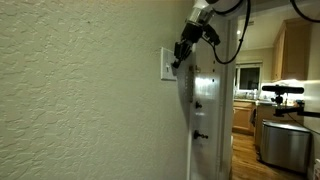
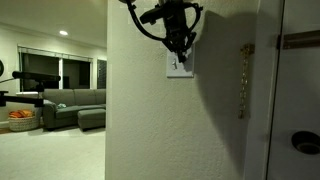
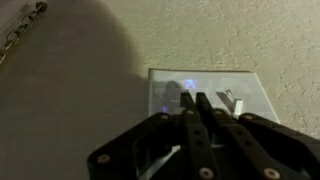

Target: Flip the switch on the right

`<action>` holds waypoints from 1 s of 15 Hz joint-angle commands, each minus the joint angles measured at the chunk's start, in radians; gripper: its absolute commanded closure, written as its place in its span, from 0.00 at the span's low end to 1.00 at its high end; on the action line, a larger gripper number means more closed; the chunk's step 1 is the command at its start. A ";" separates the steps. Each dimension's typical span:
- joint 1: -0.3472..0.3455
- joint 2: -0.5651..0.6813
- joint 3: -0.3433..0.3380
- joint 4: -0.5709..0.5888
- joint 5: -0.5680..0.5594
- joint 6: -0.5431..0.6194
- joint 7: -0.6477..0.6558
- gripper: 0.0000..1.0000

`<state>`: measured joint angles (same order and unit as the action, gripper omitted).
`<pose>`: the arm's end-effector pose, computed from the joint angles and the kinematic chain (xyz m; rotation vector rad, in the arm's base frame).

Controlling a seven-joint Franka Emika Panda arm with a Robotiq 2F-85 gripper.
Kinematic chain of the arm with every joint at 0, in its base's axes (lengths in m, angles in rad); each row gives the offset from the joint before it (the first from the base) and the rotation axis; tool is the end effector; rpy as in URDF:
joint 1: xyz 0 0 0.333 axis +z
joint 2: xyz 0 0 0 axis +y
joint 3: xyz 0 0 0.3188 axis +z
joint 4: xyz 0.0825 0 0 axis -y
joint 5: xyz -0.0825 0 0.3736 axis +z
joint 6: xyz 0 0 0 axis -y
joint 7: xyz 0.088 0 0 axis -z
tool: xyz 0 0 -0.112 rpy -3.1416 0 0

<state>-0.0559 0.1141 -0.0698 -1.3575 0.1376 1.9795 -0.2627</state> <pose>0.6098 -0.0644 0.7051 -3.0015 -0.1767 -0.8045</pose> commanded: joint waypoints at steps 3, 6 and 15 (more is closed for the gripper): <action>-0.023 -0.087 -0.013 -0.016 0.015 -0.122 -0.080 0.94; -0.026 -0.091 -0.017 -0.001 0.012 -0.150 -0.109 0.94; -0.034 -0.126 -0.059 0.090 0.000 -0.387 -0.191 0.68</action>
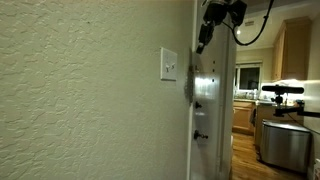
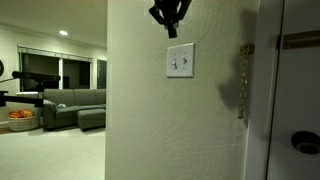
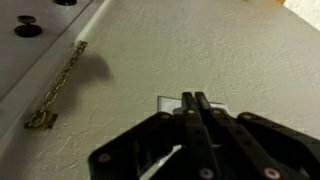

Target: Flip the switch on the right

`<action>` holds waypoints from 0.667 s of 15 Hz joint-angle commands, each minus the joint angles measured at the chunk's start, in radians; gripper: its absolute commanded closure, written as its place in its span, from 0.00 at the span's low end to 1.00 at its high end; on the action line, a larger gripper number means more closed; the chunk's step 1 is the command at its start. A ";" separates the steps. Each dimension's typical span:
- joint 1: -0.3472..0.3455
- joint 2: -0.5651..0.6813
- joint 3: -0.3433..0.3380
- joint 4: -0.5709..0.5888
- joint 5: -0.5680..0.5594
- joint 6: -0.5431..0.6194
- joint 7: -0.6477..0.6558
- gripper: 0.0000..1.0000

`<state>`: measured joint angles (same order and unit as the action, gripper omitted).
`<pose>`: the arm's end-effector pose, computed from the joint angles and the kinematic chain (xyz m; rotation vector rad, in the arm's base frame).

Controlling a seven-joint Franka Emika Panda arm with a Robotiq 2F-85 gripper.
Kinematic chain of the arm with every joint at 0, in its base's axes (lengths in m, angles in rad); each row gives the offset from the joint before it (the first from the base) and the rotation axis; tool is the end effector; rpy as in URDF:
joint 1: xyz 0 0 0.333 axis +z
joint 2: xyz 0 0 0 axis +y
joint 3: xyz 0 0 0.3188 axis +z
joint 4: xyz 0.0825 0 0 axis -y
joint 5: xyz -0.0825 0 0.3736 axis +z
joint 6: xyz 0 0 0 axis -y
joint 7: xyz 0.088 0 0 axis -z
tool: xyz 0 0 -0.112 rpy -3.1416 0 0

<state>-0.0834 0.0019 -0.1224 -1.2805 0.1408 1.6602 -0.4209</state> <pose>0.5322 -0.0961 0.7663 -3.0411 -0.3504 -0.6240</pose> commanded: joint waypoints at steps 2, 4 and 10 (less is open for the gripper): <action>-0.004 -0.010 -0.009 0.017 0.002 -0.099 -0.045 0.61; -0.003 -0.007 -0.008 0.006 0.002 -0.129 -0.053 0.48; 0.005 -0.020 0.000 -0.130 -0.031 -0.116 -0.040 0.11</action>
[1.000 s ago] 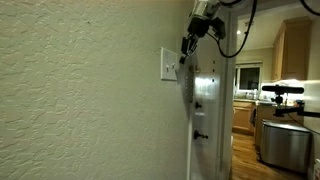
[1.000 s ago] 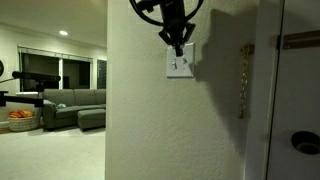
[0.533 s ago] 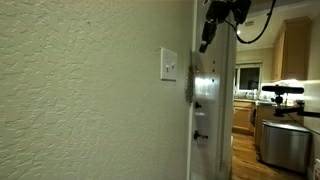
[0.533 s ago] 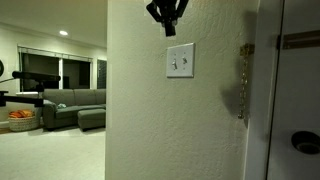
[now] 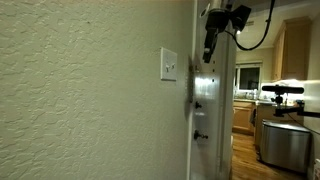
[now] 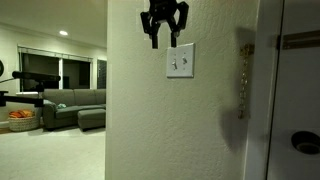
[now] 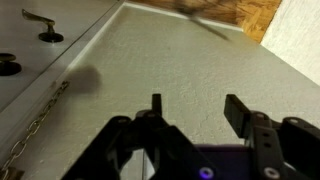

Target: Flip the switch on the right

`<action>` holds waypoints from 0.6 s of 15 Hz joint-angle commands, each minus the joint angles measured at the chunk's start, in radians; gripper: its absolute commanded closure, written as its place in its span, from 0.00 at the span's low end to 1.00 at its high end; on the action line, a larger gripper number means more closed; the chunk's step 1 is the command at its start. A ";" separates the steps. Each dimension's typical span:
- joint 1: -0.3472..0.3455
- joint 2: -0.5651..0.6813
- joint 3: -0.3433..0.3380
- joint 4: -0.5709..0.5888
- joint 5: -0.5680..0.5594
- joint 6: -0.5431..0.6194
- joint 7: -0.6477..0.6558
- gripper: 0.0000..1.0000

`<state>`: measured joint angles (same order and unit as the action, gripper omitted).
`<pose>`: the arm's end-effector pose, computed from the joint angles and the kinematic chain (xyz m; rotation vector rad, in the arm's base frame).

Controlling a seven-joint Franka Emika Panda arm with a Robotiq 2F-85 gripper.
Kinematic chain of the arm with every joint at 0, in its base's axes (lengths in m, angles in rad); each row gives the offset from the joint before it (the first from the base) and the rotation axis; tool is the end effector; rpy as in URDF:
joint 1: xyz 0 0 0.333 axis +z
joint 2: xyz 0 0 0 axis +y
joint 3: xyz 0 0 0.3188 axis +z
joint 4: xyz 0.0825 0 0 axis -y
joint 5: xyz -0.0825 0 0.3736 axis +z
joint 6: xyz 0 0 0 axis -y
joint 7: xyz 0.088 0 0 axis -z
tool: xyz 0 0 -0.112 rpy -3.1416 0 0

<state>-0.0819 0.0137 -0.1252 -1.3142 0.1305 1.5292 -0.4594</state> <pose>0.5297 -0.0952 0.7294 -3.0380 -0.4144 -0.3571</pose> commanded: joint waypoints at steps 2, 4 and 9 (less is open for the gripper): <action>0.007 -0.044 0.008 -0.172 -0.034 0.052 0.026 0.02; 0.011 -0.063 0.013 -0.257 -0.050 0.094 0.045 0.00; 0.004 -0.115 0.029 -0.469 -0.080 0.189 0.099 0.00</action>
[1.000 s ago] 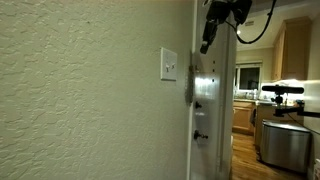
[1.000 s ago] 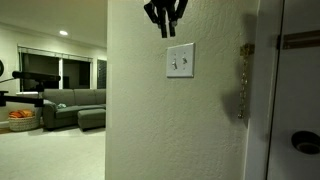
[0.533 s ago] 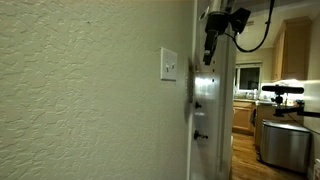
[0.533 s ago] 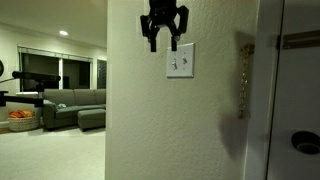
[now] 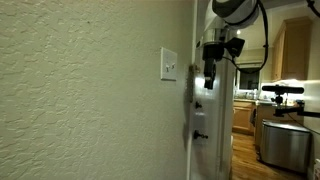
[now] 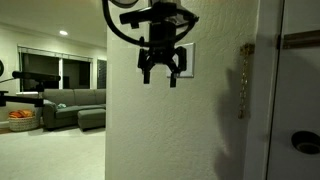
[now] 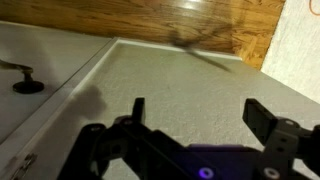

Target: Flip the switch on the right

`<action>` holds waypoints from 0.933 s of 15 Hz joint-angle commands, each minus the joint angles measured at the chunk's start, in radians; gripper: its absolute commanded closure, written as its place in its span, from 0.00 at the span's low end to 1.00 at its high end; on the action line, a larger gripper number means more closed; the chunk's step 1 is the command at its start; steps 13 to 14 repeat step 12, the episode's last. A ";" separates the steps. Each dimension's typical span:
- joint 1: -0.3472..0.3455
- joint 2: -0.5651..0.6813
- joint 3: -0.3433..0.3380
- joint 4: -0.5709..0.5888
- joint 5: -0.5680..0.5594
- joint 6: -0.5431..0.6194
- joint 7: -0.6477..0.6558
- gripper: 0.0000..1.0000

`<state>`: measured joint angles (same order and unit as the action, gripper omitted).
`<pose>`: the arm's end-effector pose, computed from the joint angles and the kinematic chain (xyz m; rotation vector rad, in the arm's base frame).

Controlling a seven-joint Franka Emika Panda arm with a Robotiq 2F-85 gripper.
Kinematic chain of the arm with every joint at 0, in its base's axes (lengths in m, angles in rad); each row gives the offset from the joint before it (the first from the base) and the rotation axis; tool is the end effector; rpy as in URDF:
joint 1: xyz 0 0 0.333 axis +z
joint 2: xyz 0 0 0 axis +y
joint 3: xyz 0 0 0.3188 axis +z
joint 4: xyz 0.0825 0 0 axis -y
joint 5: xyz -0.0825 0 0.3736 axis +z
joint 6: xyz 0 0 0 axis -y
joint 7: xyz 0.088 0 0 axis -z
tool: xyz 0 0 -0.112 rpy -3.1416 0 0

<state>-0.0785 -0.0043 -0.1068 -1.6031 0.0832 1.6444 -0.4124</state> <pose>0.5421 -0.0929 0.6166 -3.0543 -0.3418 -0.1048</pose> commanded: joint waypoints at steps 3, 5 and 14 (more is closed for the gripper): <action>0.001 -0.133 0.012 -0.294 -0.036 0.115 0.073 0.00; 0.002 -0.161 0.013 -0.359 -0.034 0.141 0.084 0.00; 0.005 -0.143 0.004 -0.360 -0.018 0.107 0.078 0.00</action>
